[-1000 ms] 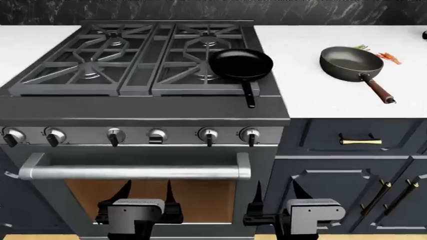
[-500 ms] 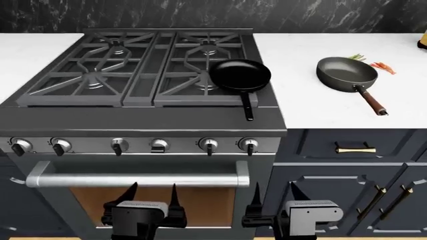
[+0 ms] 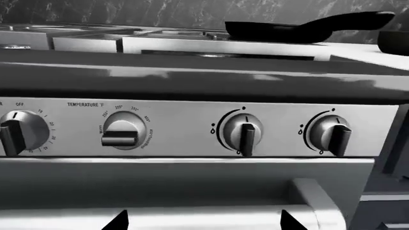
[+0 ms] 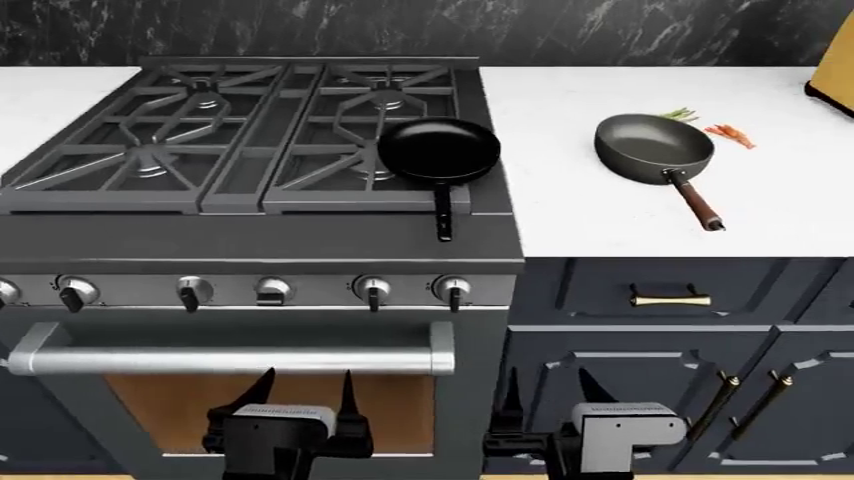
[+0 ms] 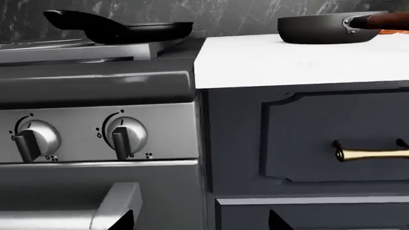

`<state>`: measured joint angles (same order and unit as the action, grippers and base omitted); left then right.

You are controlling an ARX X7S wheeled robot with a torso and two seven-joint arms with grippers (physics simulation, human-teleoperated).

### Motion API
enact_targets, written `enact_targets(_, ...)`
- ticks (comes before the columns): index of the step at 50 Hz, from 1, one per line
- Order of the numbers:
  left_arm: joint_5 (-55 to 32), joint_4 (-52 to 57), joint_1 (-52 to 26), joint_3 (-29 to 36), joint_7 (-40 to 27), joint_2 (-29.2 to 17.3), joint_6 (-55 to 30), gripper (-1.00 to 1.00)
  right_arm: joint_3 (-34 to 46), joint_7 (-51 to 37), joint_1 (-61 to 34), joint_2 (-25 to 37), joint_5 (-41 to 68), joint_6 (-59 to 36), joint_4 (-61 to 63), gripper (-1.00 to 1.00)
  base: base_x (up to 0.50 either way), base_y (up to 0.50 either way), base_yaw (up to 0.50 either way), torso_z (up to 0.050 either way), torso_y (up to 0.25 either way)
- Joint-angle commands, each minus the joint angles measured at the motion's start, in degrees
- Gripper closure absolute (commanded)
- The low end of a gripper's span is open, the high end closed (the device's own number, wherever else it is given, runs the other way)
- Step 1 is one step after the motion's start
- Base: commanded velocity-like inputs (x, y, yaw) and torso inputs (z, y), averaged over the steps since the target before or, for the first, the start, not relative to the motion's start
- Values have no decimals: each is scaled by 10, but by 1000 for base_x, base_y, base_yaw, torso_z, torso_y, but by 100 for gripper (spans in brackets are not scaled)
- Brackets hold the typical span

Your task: Place both pans onto different burners. Then place the asparagus and the shrimp on different pans.

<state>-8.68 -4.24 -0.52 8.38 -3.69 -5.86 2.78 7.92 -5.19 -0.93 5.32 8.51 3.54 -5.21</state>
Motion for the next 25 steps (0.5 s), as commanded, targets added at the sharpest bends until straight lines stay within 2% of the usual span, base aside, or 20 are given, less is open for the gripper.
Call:
enact_targets(1,-7,-2,-1,7,-7,-5,3,-100,5,-4,-2,5,17,-1,-5,-100,0,-500,0,0,0)
enact_targets(23,-21,-1,-3,16,-20,-13,2,-100,16,-17,-5,15,28,1,-9,-100,0,-500,0,0,0)
enact_targets(25,-28,2,-3,13,-23,-14,-6,-100,18,-19,-4,17,27,1,-3,-100,0,-90,0,0,0)
